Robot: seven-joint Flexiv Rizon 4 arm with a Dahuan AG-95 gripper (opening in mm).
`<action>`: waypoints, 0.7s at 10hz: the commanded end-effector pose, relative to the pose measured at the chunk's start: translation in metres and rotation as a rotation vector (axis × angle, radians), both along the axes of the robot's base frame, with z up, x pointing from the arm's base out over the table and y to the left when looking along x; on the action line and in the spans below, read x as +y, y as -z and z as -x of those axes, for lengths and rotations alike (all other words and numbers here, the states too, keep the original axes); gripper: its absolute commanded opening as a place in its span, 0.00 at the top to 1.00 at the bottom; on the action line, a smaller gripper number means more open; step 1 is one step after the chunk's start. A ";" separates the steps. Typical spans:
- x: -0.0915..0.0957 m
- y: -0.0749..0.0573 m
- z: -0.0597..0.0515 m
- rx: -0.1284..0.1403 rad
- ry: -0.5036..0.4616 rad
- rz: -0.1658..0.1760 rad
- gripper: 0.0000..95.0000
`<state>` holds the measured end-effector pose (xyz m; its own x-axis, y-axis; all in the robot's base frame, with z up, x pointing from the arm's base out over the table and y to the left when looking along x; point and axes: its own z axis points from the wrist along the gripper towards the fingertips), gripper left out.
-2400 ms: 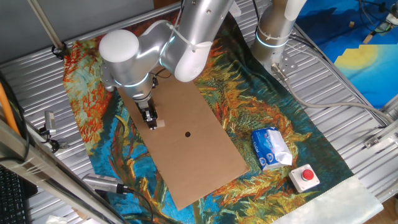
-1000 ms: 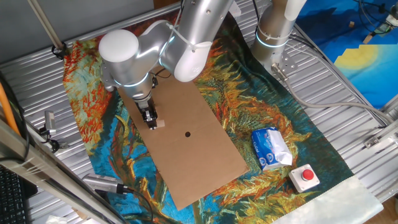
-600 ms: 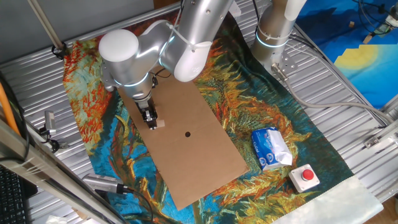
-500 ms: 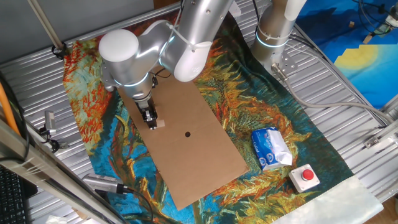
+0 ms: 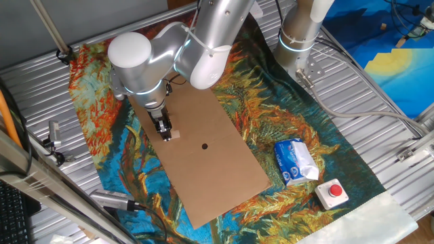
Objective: Hold a small block with the gripper and sweep it from left to right on the table
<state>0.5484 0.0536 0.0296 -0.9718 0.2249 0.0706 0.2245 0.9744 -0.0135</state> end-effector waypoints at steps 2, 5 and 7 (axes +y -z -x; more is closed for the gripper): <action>0.000 0.000 0.000 0.000 0.001 -0.001 0.60; 0.000 0.000 0.000 0.000 0.001 -0.001 0.60; 0.000 0.000 0.000 0.000 0.001 -0.001 0.60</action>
